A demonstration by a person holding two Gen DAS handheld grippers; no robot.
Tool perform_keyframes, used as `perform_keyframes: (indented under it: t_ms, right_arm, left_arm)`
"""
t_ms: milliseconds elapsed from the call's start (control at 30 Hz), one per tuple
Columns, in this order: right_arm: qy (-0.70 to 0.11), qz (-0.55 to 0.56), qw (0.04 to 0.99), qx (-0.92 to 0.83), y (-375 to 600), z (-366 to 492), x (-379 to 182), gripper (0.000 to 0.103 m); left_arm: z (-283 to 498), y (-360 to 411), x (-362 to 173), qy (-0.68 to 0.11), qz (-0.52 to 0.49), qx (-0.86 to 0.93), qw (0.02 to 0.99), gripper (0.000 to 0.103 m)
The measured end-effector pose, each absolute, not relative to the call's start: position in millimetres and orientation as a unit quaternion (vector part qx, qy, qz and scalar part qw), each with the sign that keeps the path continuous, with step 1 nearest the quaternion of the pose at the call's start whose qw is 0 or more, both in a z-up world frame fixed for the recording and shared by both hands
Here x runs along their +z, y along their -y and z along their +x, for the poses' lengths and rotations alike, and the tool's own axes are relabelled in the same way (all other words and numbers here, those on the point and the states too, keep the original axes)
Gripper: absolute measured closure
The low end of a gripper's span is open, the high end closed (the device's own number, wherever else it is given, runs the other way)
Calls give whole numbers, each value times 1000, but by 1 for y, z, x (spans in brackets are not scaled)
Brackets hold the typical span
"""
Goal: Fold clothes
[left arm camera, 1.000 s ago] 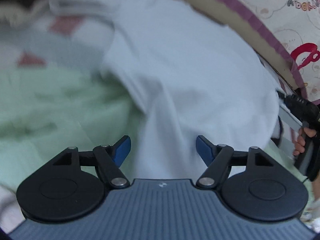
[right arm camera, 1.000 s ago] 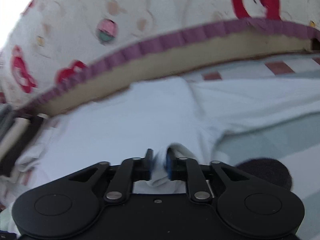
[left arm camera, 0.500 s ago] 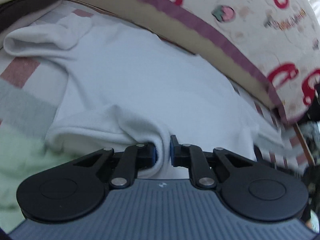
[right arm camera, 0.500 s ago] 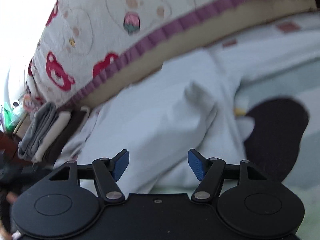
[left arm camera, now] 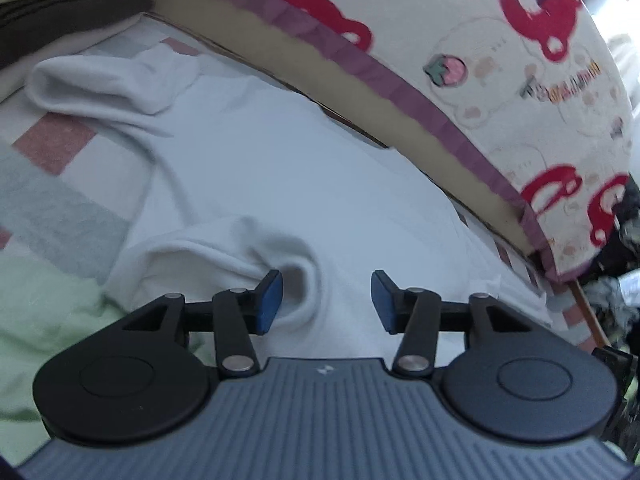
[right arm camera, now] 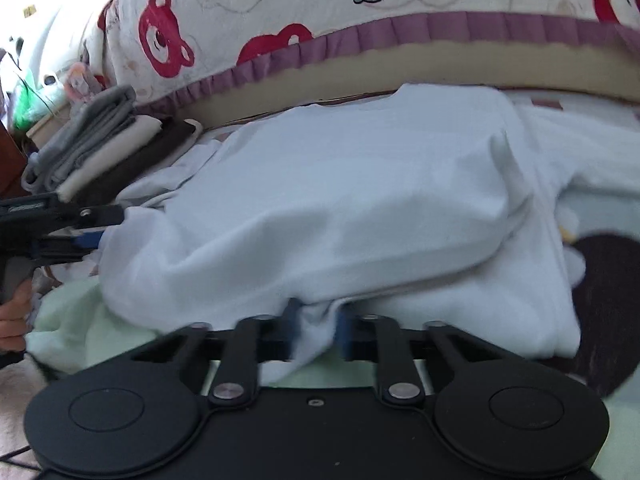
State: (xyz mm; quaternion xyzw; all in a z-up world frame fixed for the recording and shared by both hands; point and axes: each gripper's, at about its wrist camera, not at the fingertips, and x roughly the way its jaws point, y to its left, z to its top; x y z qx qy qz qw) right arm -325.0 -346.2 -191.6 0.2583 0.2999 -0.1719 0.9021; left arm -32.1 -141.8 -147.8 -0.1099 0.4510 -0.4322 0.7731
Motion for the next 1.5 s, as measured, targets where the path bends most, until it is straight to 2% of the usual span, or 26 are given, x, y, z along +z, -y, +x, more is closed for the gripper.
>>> perform_keyframes:
  t_ms: [200, 400, 567, 633, 667, 900, 967, 1000, 1133, 1167, 1200, 1233, 1267, 1400, 1500]
  right_arm:
    - [-250, 304, 899, -190, 386, -311, -173, 93]
    - [-245, 329, 872, -269, 412, -317, -185, 92]
    - [-246, 370, 856, -264, 394, -345, -212, 91]
    - [-260, 367, 856, -255, 388, -352, -218, 87]
    - [-266, 359, 858, -253, 386, -354, -219, 87]
    - [-276, 301, 872, -271, 386, -358, -207, 87]
    - [-271, 263, 873, -309, 396, -357, -199, 75]
    - [-270, 243, 874, -323, 403, -356, -196, 60]
    - [-286, 193, 883, -317, 434, -347, -195, 59]
    - [-294, 190, 884, -310, 440, -345, -196, 59]
    - [-305, 184, 883, -304, 445, -342, -198, 59]
    - [-326, 172, 879, -302, 448, -337, -201, 59]
    - [-340, 163, 876, -301, 451, -333, -204, 59]
    - [-360, 148, 872, -298, 461, -321, -214, 56]
    - [-350, 132, 880, -293, 466, -313, -217, 56]
  left_arm:
    - [-14, 113, -123, -395, -70, -386, 831, 55]
    - [-40, 118, -121, -373, 12, -485, 790, 55]
    - [-53, 133, -136, -378, 61, -500, 777, 41]
    - [-54, 141, -141, -379, 83, -489, 781, 36]
    - [-49, 141, -145, -387, 76, -478, 785, 33]
    - [-21, 134, -156, -400, -30, -460, 792, 35]
    - [-21, 138, -161, -405, -30, -469, 784, 36]
    - [-18, 145, -166, -417, -32, -469, 778, 36]
    - [-6, 161, -187, -462, -50, -454, 760, 36]
    - [-3, 164, -192, -472, -55, -450, 756, 38]
    - [-1, 164, -193, -471, -60, -452, 755, 45]
    - [0, 164, -193, -469, -64, -456, 754, 73]
    - [0, 164, -191, -466, -62, -463, 751, 93]
    - [-19, 156, -162, -376, -61, -492, 783, 93]
    - [-31, 151, -147, -347, -51, -504, 789, 93]
